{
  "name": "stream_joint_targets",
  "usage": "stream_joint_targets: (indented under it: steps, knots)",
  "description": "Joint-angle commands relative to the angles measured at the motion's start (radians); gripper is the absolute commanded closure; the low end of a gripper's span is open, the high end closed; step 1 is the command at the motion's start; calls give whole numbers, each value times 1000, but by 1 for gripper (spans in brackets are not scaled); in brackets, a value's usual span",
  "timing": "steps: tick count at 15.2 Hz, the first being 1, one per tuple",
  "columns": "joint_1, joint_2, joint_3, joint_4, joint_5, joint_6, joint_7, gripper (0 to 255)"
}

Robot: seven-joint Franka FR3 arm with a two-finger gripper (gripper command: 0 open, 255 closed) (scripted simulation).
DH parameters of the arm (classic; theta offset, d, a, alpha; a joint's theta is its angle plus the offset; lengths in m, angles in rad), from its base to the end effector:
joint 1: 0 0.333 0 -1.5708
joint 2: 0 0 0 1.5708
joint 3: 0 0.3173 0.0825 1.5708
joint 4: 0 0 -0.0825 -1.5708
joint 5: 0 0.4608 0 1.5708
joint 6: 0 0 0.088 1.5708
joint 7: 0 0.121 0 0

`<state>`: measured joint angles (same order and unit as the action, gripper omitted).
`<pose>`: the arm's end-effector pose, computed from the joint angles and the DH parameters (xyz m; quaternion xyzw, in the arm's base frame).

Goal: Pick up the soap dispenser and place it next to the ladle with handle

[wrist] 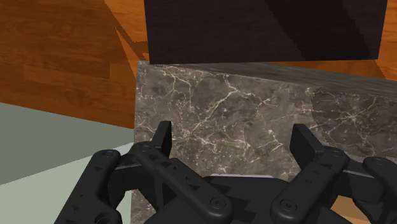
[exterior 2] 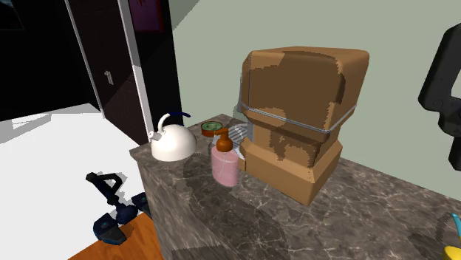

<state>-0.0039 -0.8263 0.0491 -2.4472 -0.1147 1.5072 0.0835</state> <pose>0.3608 0.0036 0.5388 0.9951 -0.0283 -0.0527 0.0784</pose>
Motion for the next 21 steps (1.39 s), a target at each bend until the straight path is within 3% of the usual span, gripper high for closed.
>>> stream_joint_targets:
  steps: [1, 12, 21]
  knots:
    - [0, 0, 0, 0, 0, 0, 0, 0]
    - [67, 247, 180, 38, 144, 220, 213, 0]
    - [94, 523, 318, 175, 169, 377, 385, 0]
